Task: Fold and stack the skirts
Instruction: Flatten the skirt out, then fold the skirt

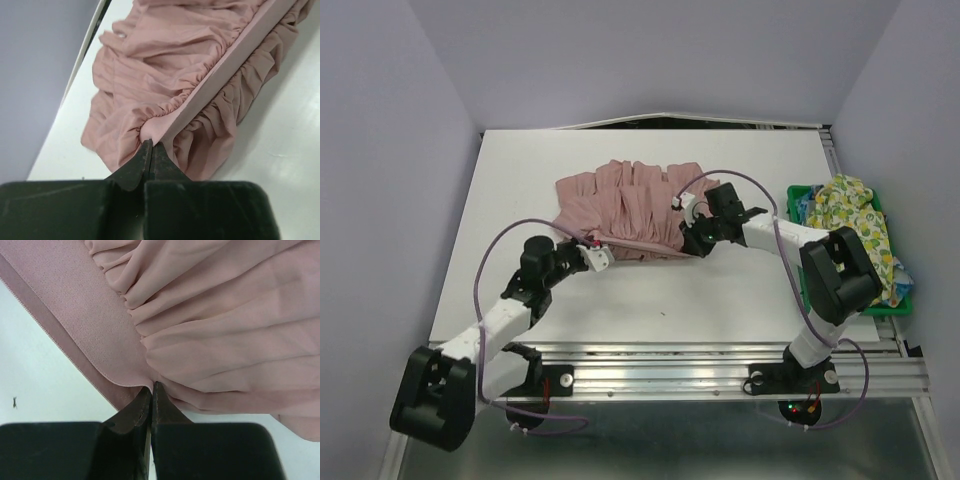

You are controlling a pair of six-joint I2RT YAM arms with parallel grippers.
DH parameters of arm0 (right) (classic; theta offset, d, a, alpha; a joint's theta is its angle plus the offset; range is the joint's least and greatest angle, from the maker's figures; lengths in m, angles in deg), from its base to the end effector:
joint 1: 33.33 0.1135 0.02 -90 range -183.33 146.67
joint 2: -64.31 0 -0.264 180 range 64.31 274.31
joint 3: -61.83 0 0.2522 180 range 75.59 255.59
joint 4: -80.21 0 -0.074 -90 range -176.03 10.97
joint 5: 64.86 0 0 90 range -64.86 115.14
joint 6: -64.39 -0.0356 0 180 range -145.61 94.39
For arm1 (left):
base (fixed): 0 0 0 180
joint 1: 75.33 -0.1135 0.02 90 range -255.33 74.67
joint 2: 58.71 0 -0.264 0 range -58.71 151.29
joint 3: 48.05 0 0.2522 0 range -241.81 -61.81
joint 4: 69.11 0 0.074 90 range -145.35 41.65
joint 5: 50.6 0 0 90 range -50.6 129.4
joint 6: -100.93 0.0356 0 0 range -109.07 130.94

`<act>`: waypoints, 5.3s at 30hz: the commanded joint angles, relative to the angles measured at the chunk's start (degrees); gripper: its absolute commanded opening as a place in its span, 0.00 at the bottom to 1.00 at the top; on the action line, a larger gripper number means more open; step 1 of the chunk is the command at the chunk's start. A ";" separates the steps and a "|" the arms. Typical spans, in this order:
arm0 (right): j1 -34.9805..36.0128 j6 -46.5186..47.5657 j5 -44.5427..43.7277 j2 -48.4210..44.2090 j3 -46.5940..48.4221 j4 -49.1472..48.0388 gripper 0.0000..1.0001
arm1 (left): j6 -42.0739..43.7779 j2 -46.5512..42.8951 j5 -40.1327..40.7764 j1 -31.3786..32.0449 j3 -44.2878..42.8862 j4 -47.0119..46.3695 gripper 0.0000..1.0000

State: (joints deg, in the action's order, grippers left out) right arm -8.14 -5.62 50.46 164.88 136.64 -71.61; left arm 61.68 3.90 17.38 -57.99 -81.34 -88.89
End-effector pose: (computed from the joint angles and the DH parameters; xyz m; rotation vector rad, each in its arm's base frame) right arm 0.3175 0.1662 0.1776 -1.1166 2.2132 0.5913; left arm 0.2098 -0.0795 0.2067 1.1857 1.2543 0.0968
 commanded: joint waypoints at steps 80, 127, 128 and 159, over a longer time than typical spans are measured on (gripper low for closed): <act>4.87 -0.98 -19.87 8.92 28.67 12.31 0.60 | -3.01 17.63 -7.78 -3.28 -38.84 67.82 0.72; -11.39 -38.62 -6.07 8.25 30.45 15.47 0.01 | -8.02 18.34 -4.26 -3.28 -38.74 62.37 0.72; -13.31 -38.88 -5.46 6.32 29.13 15.56 0.01 | -8.11 18.43 -4.08 -3.28 -38.66 62.37 0.72; -14.82 -21.32 -9.50 28.74 42.65 18.98 0.72 | 2.26 15.08 6.20 11.31 -29.42 56.74 0.72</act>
State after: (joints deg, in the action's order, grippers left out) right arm -23.87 -31.56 46.92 194.00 177.17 -57.43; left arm 62.00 20.18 21.16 -47.83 -111.31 -30.34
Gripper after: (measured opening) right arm 0.505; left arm 0.712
